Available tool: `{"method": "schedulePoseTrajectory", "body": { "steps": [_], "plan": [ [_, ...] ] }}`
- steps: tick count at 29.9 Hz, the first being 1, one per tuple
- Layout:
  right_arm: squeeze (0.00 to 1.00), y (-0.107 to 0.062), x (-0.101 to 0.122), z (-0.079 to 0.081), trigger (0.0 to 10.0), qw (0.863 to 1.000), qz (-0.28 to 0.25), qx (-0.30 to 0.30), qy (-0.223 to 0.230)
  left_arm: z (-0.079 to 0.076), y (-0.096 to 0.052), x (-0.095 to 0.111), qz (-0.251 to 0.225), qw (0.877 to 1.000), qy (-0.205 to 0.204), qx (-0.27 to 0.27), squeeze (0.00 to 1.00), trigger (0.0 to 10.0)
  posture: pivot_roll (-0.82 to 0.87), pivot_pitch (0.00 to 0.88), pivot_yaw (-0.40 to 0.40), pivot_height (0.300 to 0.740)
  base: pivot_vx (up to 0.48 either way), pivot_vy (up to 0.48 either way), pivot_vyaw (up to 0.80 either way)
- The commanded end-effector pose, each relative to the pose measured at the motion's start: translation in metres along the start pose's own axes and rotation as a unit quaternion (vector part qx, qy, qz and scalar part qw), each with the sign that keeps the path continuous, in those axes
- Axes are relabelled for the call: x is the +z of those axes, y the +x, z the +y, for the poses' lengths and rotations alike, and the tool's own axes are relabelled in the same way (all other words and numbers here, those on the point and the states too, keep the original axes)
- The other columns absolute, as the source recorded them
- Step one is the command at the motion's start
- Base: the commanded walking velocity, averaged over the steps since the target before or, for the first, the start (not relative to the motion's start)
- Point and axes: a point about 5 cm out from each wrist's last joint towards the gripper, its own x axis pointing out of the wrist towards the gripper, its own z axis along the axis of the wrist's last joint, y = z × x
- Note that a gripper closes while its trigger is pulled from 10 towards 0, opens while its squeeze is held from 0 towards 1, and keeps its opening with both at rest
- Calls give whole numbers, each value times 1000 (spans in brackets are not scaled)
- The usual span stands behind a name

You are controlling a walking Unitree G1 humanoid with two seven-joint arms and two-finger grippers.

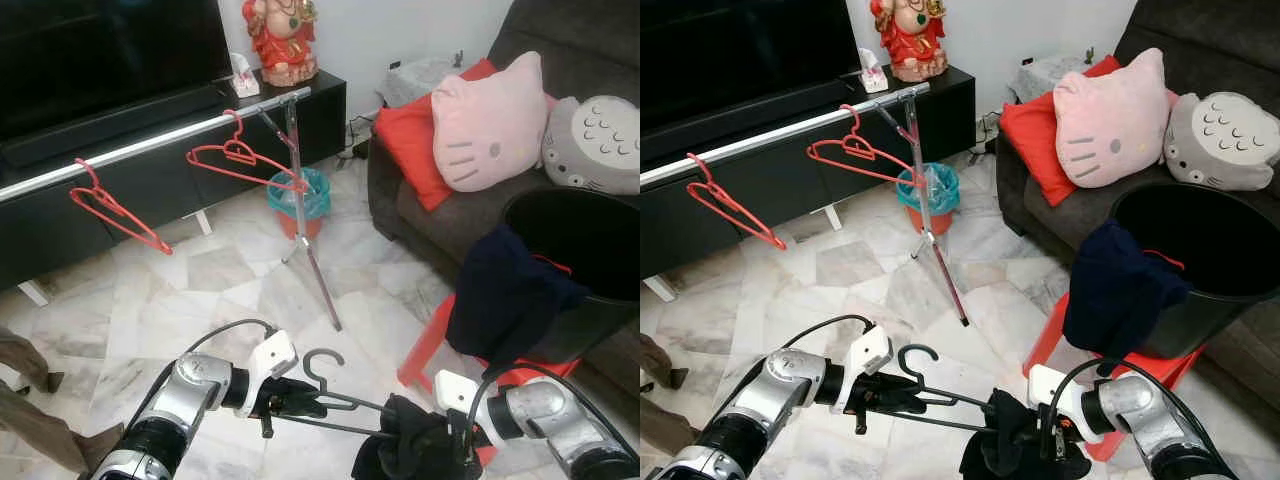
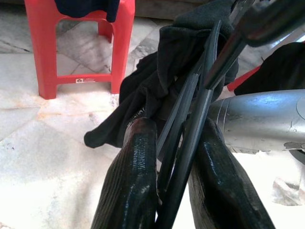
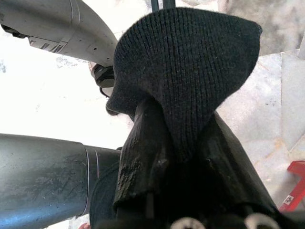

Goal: Hang hanger

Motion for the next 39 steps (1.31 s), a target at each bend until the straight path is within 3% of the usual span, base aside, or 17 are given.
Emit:
{"method": "schedulePoseTrajectory", "body": {
  "steps": [1,26,28,30,32,33,39],
  "plan": [
    [0,0,12,-6,10000,1000,-23,-8,-13,-1,-1,1,-4,1000,1,-4,0,0,-48,0,61,740,0,0,0],
    [0,-13,17,-11,10000,999,-16,-10,-34,-3,5,2,-36,999,-9,-2,0,0,-68,15,42,740,0,0,0],
    [0,-15,18,-12,10000,999,-15,-9,-39,-3,5,1,-40,999,-1,7,0,0,-68,14,42,740,0,0,0],
    [0,-19,21,-14,10000,999,-13,-8,-47,1,7,-2,-33,998,27,53,0,118,-74,15,40,740,0,0,0],
    [0,-21,23,-14,10000,999,-11,-7,-53,5,8,-6,-26,995,36,91,0,3529,-75,17,38,740,0,0,0],
    [0,-21,23,-15,10000,998,-10,-6,-55,6,8,-7,-24,994,37,101,0,10000,-75,17,37,740,0,0,0],
    [0,-25,26,-13,10000,998,-3,3,-68,2,13,-15,-31,994,19,99,0,10000,-83,20,33,740,0,0,0]
  ]
}}
